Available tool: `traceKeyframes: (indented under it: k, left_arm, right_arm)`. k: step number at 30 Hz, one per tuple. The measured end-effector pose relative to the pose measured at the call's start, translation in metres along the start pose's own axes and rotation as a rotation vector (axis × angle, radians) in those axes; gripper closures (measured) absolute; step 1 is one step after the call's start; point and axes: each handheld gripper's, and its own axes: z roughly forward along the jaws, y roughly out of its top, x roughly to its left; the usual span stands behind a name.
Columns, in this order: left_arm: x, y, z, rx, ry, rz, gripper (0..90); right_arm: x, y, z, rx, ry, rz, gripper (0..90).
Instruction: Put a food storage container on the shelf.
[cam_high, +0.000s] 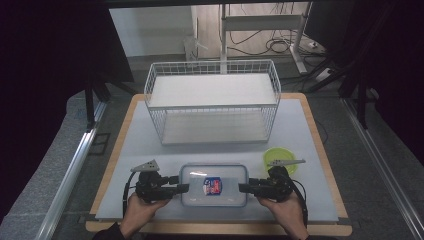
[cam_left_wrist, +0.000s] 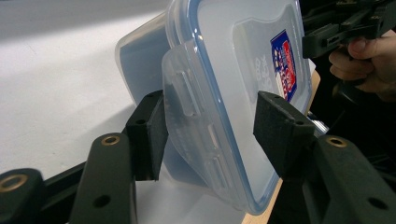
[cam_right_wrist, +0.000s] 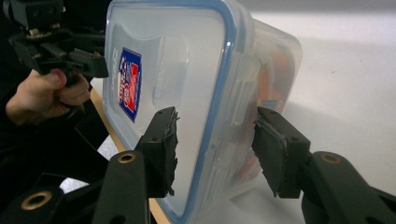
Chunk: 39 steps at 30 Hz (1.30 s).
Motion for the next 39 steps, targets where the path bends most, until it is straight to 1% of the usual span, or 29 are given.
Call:
traceKeyframes:
  k: [4, 5, 6, 7, 8, 10, 12, 14, 18, 21, 26, 30, 39]
  left_arm:
    - [-0.003, 0.002, 0.0, -0.009, 0.023, 0.009, 46.3]
    - [-0.004, 0.002, -0.001, -0.014, 0.034, 0.014, 46.9]
    - [-0.006, 0.004, -0.001, -0.014, 0.047, 0.026, 47.6]
    - [-0.006, 0.004, -0.001, -0.008, 0.053, 0.029, 47.8]
    - [-0.005, 0.005, -0.001, -0.011, 0.051, 0.025, 47.8]
    - [-0.004, 0.006, 0.0, -0.009, 0.052, 0.021, 47.9]
    - [-0.006, 0.008, 0.0, -0.01, 0.06, 0.028, 48.0]
    - [-0.008, 0.013, -0.002, -0.021, 0.065, 0.04, 48.0]
    - [-0.011, 0.022, -0.006, -0.035, 0.075, 0.058, 48.0]
    - [-0.011, 0.027, -0.008, -0.039, 0.079, 0.066, 48.0]
    - [-0.011, 0.036, -0.011, -0.046, 0.085, 0.074, 48.1]
    - [-0.011, 0.045, -0.014, -0.059, 0.091, 0.084, 48.1]
    - [-0.011, 0.072, -0.021, -0.085, 0.089, 0.108, 48.2]
  right_arm:
    - [0.003, -0.001, 0.0, -0.014, -0.018, -0.006, 51.2]
    - [0.004, -0.001, -0.001, -0.019, -0.023, -0.001, 52.0]
    - [0.005, -0.001, -0.001, -0.026, -0.028, -0.009, 52.8]
    - [0.006, 0.0, -0.002, -0.035, -0.034, -0.023, 52.9]
    - [0.007, 0.001, -0.002, -0.039, -0.043, -0.032, 52.9]
    - [0.008, 0.003, -0.002, -0.046, -0.046, -0.034, 52.9]
    - [0.008, 0.005, -0.003, -0.055, -0.054, -0.044, 52.9]
    - [0.009, 0.008, -0.005, -0.067, -0.053, -0.049, 52.9]
    - [0.013, 0.016, -0.009, -0.092, -0.051, -0.074, 52.8]
    - [0.013, 0.022, -0.011, -0.099, -0.049, -0.088, 52.9]
    - [0.013, 0.03, -0.012, -0.103, -0.045, -0.097, 52.9]
    - [0.015, 0.04, -0.014, -0.112, -0.046, -0.113, 52.8]
    - [0.021, 0.066, -0.023, -0.141, -0.051, -0.137, 52.8]
